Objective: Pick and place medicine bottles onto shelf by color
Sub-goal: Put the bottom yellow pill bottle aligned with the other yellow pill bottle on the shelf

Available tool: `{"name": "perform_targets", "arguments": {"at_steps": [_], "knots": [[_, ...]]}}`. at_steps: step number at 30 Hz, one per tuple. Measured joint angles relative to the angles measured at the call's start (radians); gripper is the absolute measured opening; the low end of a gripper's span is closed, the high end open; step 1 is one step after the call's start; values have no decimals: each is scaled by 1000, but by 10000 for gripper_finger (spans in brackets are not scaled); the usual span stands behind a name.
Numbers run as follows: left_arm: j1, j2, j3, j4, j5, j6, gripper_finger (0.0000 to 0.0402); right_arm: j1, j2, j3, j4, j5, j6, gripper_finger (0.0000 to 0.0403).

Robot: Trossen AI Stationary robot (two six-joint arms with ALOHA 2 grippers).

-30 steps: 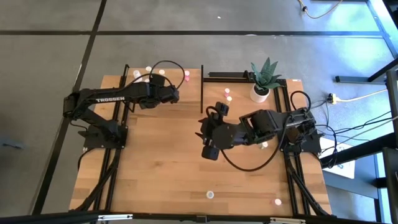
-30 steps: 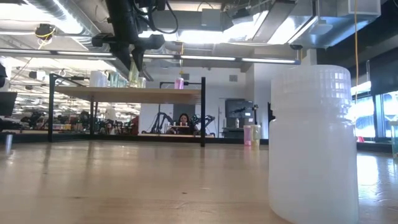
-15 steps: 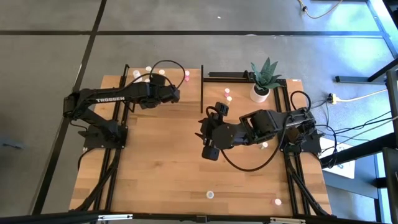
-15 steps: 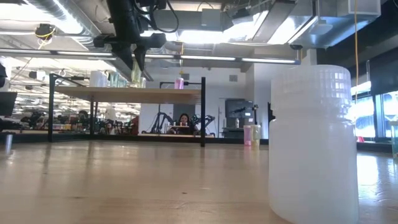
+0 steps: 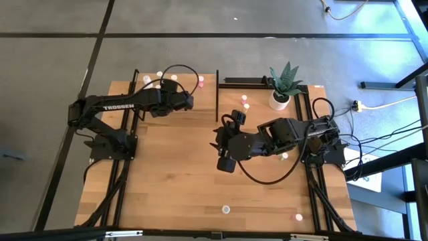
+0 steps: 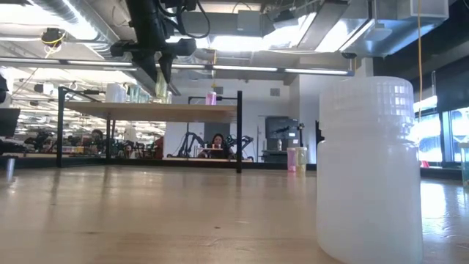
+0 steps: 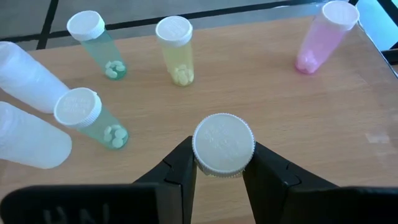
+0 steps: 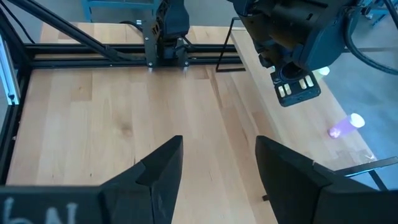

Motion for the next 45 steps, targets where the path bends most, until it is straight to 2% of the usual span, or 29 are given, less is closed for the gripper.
{"name": "perform_targets", "arguments": {"at_steps": [8, 13, 22, 30, 45], "knots": [[7, 2, -41, 19, -5, -51, 102, -2, 0, 0, 29, 1, 0, 202], [23, 2, -54, 33, -42, -68, 103, -2, 0, 0, 50, 34, -2, 202], [77, 2, -54, 47, -10, -65, 103, -3, 0, 0, 54, 50, -1, 202], [110, 2, -54, 113, 22, 8, 103, -8, 0, 0, 54, 61, -3, 202], [113, 2, -54, 102, 29, 11, 105, -9, 0, 0, 55, 63, -27, 202]]}}
